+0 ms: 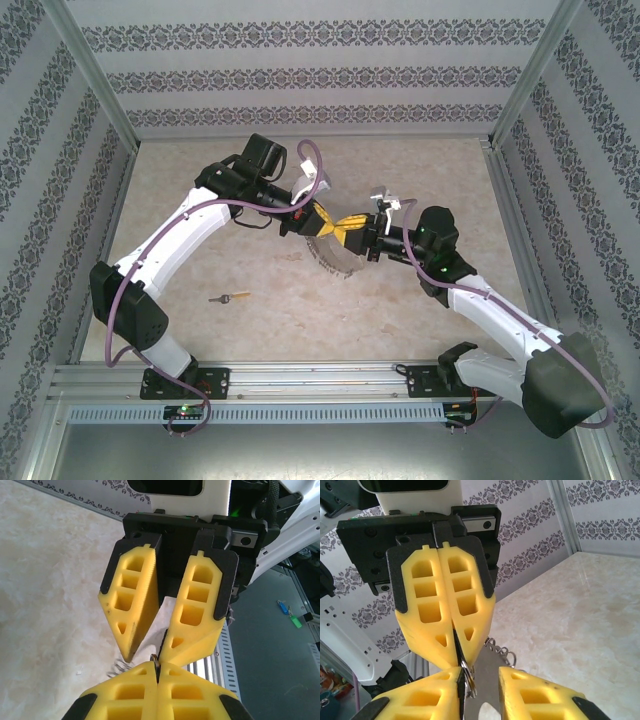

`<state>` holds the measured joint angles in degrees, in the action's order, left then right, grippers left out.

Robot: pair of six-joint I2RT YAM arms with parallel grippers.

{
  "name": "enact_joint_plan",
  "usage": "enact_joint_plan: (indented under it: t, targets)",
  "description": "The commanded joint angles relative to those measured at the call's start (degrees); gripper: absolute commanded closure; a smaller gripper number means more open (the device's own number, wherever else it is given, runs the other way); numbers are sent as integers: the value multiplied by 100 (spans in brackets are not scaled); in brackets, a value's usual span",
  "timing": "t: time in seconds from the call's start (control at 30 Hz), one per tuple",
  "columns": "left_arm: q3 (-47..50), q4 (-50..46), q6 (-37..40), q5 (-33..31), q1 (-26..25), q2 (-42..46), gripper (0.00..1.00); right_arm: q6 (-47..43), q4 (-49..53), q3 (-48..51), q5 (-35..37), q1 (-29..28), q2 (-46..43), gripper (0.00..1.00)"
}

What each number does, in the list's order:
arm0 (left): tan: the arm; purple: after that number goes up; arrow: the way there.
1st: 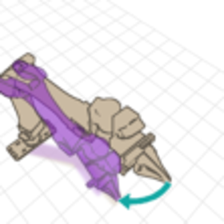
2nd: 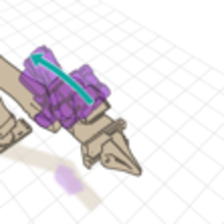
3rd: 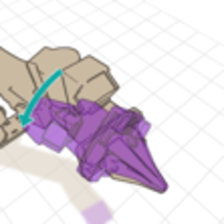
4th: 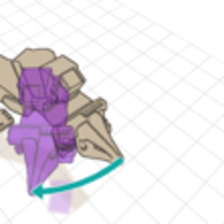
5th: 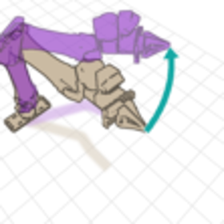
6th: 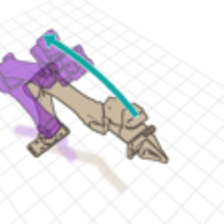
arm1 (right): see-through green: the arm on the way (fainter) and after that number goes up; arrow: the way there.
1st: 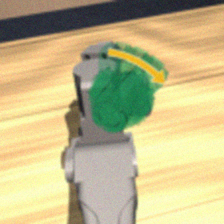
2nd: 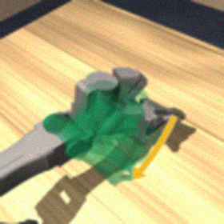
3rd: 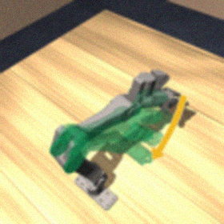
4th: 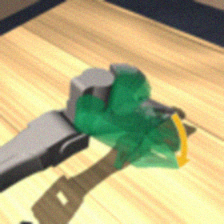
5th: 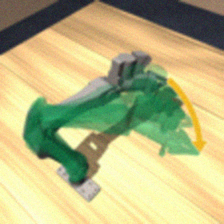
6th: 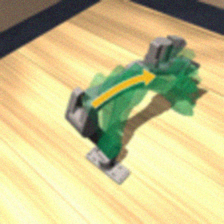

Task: Put the keys on the keyring

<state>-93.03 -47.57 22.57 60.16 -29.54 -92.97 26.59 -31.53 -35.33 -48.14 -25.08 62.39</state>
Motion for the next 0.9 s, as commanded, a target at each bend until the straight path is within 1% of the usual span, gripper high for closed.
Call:
enact_joint_plan:
  t: [0.0,0.27,0.6,0.63,0.67,0.8,0.87]
  targets:
    - [-162,30,161,439,-71,-24,100,-52,-214,-157,-160,82,-118,74]
    - [-202,20,194,622,-70,-48,100,22,-279,-246,-471,102,-73,74]
    - [-338,-68,215,647,-70,-133,100,31,-354,-290,-608,102,-47,73]
    - [-354,-70,218,661,-75,-141,100,32,-353,-299,-617,94,-38,75]
    - [-363,-80,215,672,-76,-147,100,35,-354,-299,-618,100,-38,79]
    - [-373,-78,217,678,-72,-160,100,48,-374,-325,-657,109,-17,98]
    - [-373,-64,219,680,-70,-168,100,51,-387,-334,-655,106,2,100]
